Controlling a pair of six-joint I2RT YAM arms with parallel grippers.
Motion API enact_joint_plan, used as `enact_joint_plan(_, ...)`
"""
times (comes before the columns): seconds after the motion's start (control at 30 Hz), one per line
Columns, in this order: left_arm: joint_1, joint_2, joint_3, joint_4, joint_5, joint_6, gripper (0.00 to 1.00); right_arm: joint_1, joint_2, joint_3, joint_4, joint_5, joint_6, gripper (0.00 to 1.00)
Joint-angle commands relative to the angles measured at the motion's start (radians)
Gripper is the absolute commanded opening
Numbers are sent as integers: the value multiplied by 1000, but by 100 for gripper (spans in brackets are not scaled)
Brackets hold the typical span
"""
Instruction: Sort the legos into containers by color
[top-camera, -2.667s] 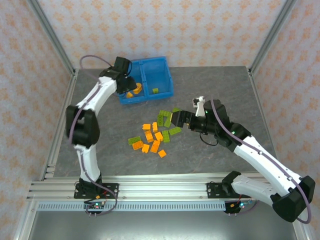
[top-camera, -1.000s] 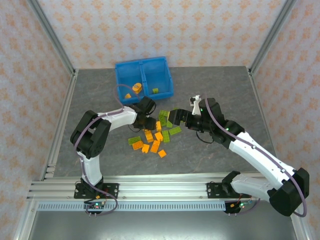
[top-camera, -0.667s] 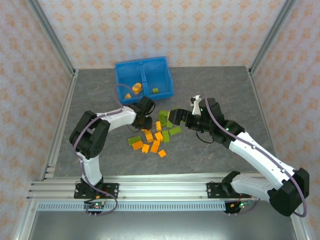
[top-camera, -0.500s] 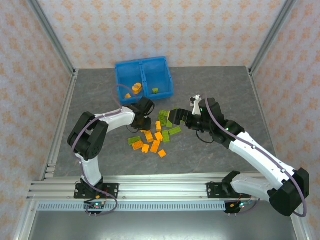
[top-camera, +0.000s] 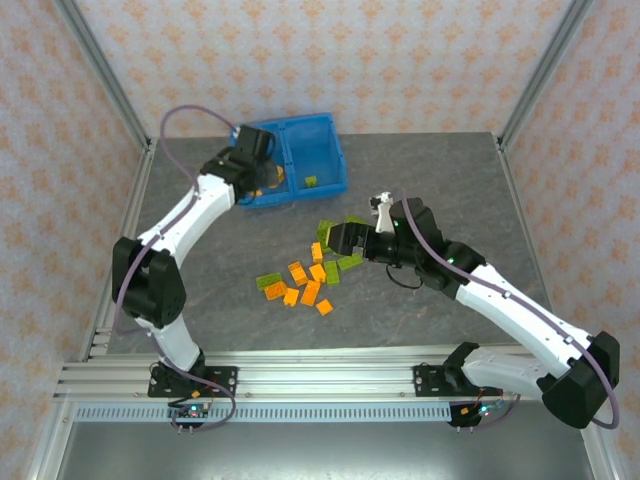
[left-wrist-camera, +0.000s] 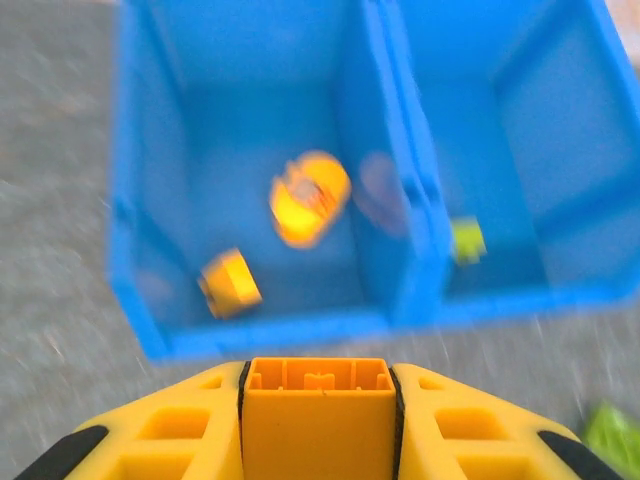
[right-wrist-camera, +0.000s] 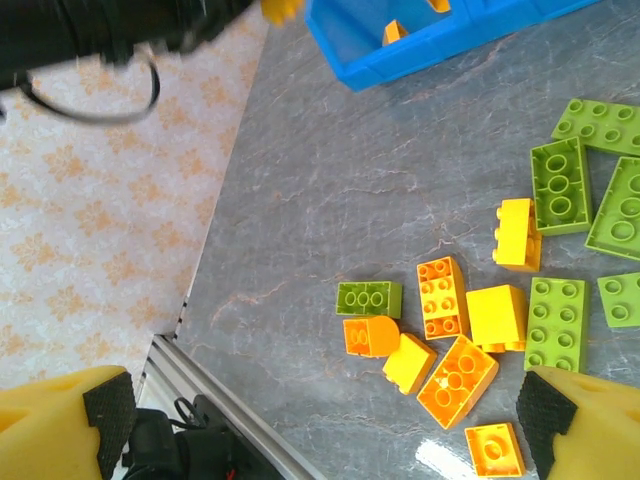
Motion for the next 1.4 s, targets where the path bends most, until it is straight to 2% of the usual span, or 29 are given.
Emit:
enact_joint_plan(0.0,53,143,122,18,-75,-13,28,11,-7,31,10,35,3,99)
enact_joint_plan(0.13,75,370,429,-83,-84,11,28,12,-36,25,-6,45,6,99)
enact_joint_plan(0.3,92,661,855,-274,-68,-30,29,12,-71,4,-10,73,20,99)
enact_joint_plan(0.4,95,743,944,-299,-65,-52,31,12,-86,2,-18,74,25,99)
enact_joint_plan(0.5,96,762,943,-301,-62,-62,35,12,-103,4,-37,84,24,99)
enact_joint_plan(0.6,97,747,926,-297,-47,-49,48,12,-113,3,-44,91,22,99)
enact_joint_plan(0.63,98,735,918,-299,-42,-45,50,12,-113,2,-43,92,21,99)
enact_joint_plan(0.8,97,614,825,-261,-14,-53,50,13,-94,-7,-17,91,28,99)
enact_joint_plan(0.9,96,485,709,-226,17,-90,49,12,-76,-7,-21,99,23,99)
enact_joint_plan(1.13,54,-55,134,34,181,-175,49,14,44,24,-88,155,-15,93)
enact_joint_plan(1.3,-57,-411,-157,4,186,-43,52,46,231,106,-140,212,-52,79)
enact_joint_plan(1.37,-77,-523,-238,-42,239,29,57,72,319,158,-162,251,-70,73)
